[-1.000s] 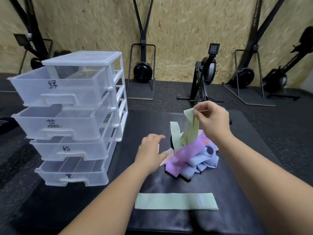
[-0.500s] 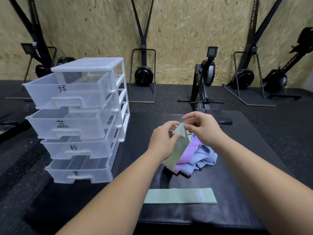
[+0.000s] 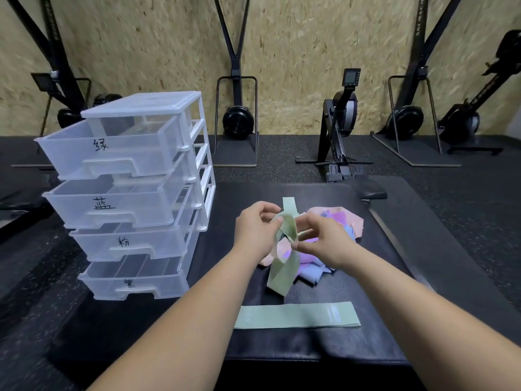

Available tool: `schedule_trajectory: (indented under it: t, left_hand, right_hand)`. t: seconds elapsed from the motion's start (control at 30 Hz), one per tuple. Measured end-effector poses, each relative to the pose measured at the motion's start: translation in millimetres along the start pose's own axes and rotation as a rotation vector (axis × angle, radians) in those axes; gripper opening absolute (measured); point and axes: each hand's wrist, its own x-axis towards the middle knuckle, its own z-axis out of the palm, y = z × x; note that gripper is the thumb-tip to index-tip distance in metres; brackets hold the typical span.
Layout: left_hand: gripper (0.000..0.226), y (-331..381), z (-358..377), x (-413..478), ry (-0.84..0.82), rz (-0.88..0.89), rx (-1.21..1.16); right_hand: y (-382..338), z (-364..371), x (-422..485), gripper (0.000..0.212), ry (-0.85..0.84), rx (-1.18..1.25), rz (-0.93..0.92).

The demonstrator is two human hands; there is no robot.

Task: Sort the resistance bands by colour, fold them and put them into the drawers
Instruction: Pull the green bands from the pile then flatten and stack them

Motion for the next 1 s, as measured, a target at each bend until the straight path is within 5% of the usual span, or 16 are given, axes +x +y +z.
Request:
schedule_trajectory:
  t: [0.2,0.33,0.6,0.83,1.0]
  left_hand:
    - [0.020,-4,-2,0,-0.012,0.009,-0.034]
    - [0.035,-4,-3,1,-0.082,0.062,0.029]
    - [0.029,8,1,-4,-0.266,0.152,0.015]
    - [0.004,-2,4,-13,-0.288,0.104,0.120]
    - [0.007,-5,-1,-14,-0.284,0.093,0.074]
  right_hand:
    - [-4,0,9,0.019,0.198,-0.146,-0.026]
    - [-17,-19,18,0.025,0.346,-0.275,-0.071]
    - [-34,-34,24,0.037,0.268,-0.237,-0.033]
    - [-25,-32,10,0.027,0.100,-0.129,0.029]
    - [-25,-37,6,0.012,0.023,-0.211,0.010]
